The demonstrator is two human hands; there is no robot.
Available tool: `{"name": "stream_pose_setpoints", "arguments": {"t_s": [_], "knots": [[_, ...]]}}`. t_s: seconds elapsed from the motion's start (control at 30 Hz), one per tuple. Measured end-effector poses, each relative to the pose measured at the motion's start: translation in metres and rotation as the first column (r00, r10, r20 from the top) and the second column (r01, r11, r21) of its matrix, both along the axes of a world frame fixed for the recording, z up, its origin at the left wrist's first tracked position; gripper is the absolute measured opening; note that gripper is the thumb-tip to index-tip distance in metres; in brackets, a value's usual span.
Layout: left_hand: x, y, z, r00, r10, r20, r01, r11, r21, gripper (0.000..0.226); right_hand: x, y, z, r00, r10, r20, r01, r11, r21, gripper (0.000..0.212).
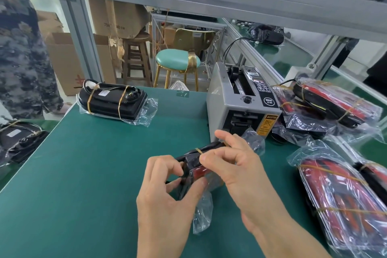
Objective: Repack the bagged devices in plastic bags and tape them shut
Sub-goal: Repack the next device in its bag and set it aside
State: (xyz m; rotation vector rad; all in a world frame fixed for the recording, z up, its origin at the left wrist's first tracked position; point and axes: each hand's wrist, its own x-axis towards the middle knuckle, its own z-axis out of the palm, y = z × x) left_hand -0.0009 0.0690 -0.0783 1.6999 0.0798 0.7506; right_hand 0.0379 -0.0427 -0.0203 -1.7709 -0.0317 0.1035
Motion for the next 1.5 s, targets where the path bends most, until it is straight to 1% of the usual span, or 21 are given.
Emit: {"name": "stream_pose_setpoints", "arguments": {"t_s": [0.13, 0.3, 0.37, 0.43, 0.6, 0.7, 0.83, 0.9, 1.07, 1.17, 1.37, 1.5], "knots": [[0.0006, 0.0001, 0.0003, 1.000, 0.006, 0.014, -0.006, 1.000, 0.014, 0.037, 0.0007, 0.0008, 0.0007, 1.000, 0.000, -0.003, 0.000, 1.000, -0.026, 0.012], [0.0010, -0.0003, -0.0008, 1.000, 0.009, 0.027, -0.010, 0.999, 0.048, 0.047, 0.0010, 0.0002, -0.0002, 1.000, -0.006, 0.004, 0.006, 0.999, -0.044, 0.012], [0.0010, -0.0003, -0.0002, 1.000, 0.007, 0.030, -0.008, 0.999, 0.047, 0.042, 0.0010, 0.0005, -0.0004, 1.000, -0.010, 0.006, 0.010, 0.999, -0.040, 0.014], [0.0012, -0.0003, 0.0005, 1.000, 0.009, 0.024, -0.010, 0.999, 0.046, 0.043, 0.0012, 0.0007, -0.0002, 1.000, -0.014, 0.002, 0.014, 0.999, -0.029, 0.015], [0.0011, -0.0007, 0.0014, 1.000, 0.005, 0.013, -0.005, 1.000, 0.015, 0.036, 0.0022, 0.0005, 0.0031, 1.000, -0.013, -0.018, 0.013, 1.000, 0.026, 0.010], [0.0010, -0.0006, 0.0006, 1.000, 0.003, 0.017, -0.003, 1.000, 0.006, 0.036, 0.0017, 0.0007, 0.0036, 1.000, 0.009, -0.019, -0.009, 1.000, 0.004, 0.010], [0.0019, -0.0008, -0.0013, 1.000, 0.012, 0.026, -0.012, 1.000, 0.025, 0.046, 0.0005, 0.0015, 0.0039, 0.999, 0.020, -0.025, -0.020, 1.000, -0.008, 0.011], [0.0015, -0.0009, -0.0004, 0.999, 0.013, 0.032, -0.014, 1.000, 0.022, 0.044, 0.0007, 0.0013, 0.0032, 1.000, 0.018, -0.021, -0.018, 1.000, -0.013, 0.012], [0.0014, -0.0008, -0.0009, 0.999, 0.022, 0.033, -0.023, 0.999, 0.032, 0.043, 0.0010, 0.0007, 0.0011, 1.000, -0.001, -0.009, 0.000, 0.999, -0.040, 0.014], [0.0019, -0.0012, -0.0006, 0.999, 0.022, 0.030, -0.023, 0.999, 0.042, 0.038, 0.0014, 0.0013, -0.0001, 1.000, -0.011, 0.006, 0.011, 0.998, -0.063, 0.015], [0.0008, 0.0005, 0.0034, 0.999, -0.001, 0.047, -0.007, 0.986, 0.164, 0.034, 0.0027, 0.0011, -0.0032, 0.999, -0.011, 0.036, 0.015, 0.991, -0.129, 0.014], [-0.0006, 0.0027, 0.0044, 0.999, 0.006, 0.041, -0.013, 0.985, 0.174, 0.031, 0.0019, 0.0044, -0.0043, 0.997, -0.007, 0.076, 0.023, 0.979, -0.204, 0.013]]}}
